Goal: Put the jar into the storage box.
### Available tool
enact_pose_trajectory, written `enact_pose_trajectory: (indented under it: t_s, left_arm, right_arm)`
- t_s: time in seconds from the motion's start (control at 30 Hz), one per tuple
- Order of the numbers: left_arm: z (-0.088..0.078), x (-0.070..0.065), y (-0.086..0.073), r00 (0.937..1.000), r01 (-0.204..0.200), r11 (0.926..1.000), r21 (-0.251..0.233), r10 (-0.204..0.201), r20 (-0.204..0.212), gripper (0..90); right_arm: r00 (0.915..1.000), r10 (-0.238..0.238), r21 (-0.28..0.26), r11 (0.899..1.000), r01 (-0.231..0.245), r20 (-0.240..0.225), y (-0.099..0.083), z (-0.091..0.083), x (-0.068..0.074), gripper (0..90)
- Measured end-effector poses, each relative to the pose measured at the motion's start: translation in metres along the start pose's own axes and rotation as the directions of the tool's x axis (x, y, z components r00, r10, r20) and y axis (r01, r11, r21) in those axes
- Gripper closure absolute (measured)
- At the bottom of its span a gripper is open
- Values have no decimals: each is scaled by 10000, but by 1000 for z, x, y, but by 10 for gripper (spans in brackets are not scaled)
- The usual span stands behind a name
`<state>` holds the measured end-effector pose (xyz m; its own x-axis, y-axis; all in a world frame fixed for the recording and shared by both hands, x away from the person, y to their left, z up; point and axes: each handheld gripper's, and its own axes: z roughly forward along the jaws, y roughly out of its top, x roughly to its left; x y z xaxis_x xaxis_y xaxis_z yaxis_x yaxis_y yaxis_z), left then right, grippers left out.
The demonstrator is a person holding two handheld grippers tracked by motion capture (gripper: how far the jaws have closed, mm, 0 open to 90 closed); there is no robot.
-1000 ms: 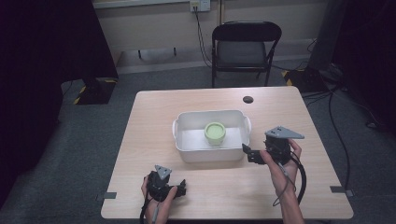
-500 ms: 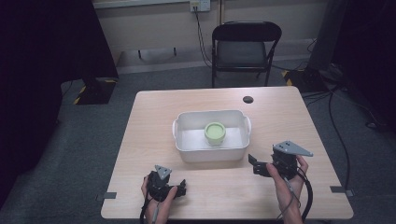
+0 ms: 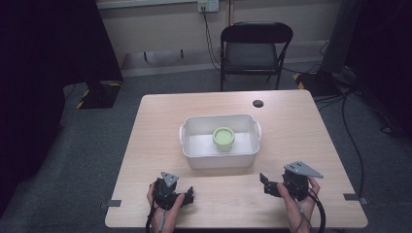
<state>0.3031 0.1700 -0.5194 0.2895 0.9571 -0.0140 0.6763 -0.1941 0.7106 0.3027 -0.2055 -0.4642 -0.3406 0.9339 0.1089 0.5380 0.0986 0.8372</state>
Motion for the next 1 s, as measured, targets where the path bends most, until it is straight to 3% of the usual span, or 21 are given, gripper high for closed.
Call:
enact_pose_trajectory:
  t_s: [0.27, 0.73, 1.0]
  left_arm:
    - [0, 0, 0, 10000, 9, 10000, -2, -9, -7, 1]
    - [0, 0, 0, 10000, 12, 10000, 0, -12, -6, 1]
    - [0, 0, 0, 10000, 8, 10000, -2, -8, -9, 1]
  right_arm:
    - [9969, -417, 557, 9977, 379, 672, -18, 8, 2, 26]
    - [9933, -487, 1376, 9899, 340, 1048, -39, 27, 2, 30]
    - [9909, -738, 2077, 9769, 492, 1124, -40, 34, 4, 19]
